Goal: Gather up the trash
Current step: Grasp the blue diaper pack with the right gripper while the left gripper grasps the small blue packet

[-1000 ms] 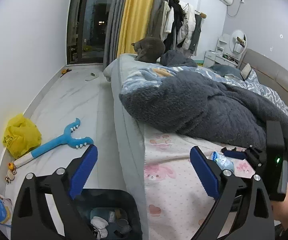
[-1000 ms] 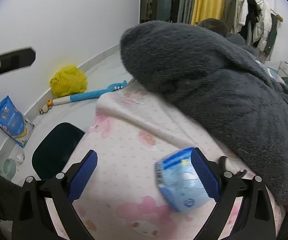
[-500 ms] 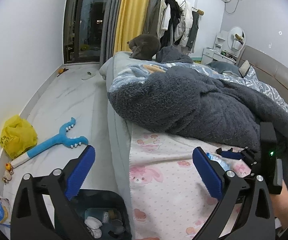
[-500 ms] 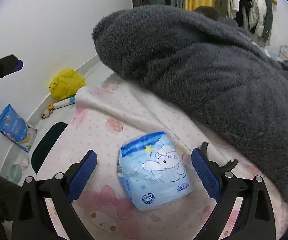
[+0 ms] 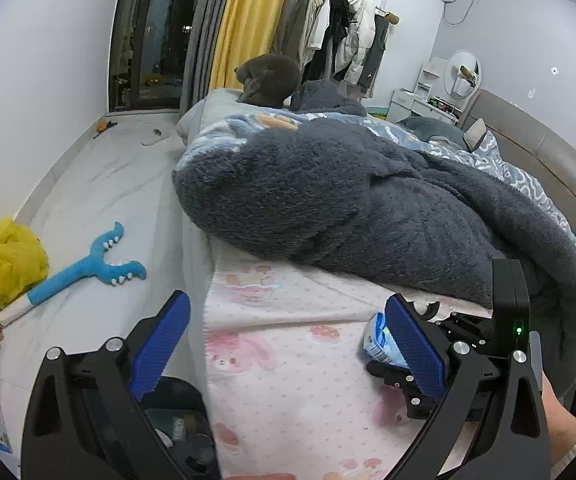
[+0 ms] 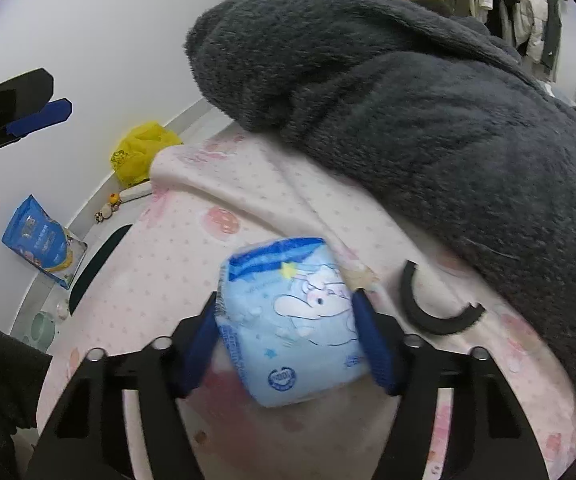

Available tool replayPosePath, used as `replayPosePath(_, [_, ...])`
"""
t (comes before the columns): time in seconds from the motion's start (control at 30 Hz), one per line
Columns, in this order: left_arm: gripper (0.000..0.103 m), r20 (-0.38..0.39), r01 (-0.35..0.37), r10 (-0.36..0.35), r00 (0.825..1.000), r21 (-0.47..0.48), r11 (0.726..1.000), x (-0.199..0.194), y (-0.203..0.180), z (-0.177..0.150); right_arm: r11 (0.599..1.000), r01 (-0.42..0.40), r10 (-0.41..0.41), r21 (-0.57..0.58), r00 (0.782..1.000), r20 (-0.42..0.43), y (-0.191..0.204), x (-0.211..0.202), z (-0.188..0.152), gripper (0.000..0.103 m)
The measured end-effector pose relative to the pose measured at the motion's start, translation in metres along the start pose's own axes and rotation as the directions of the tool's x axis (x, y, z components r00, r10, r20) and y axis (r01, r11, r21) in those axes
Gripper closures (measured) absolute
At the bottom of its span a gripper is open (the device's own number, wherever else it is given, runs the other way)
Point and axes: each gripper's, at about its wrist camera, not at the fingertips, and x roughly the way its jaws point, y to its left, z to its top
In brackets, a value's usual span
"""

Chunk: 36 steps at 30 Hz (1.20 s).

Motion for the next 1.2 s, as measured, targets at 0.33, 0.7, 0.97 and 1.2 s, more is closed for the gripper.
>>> replayPosePath(0.33, [0.004, -0.018, 0.021, -0.021, 1.0, 0.007, 1.0, 0.016, -0.022, -0.002, 0.999, -0.001, 0.002, 0.04, 1.0, -0.01, -0.013, -0.006, -0.009, 0.044])
replayPosePath(0.7, [0.004, -0.015, 0.016, -0.016, 1.0, 0.046, 0.999, 0.033, -0.05, -0.003, 0.995, 0.001, -0.008, 0.102, 0.998, 0.068, -0.036, -0.042, -0.013, 0.046])
replayPosePath(0.97, [0.005, -0.044, 0.029, -0.023, 0.999, 0.131, 0.991, 0.054, -0.085, -0.014, 0.989, 0.057, -0.069, 0.137, 0.994, 0.088, -0.06, -0.066, -0.025, 0.046])
replayPosePath(1.2, [0.015, -0.085, 0.038, -0.026, 0.996, 0.139, 0.99, 0.077, -0.106, -0.022, 0.977, 0.114, -0.131, 0.183, 0.988, 0.086, -0.091, -0.083, -0.043, 0.046])
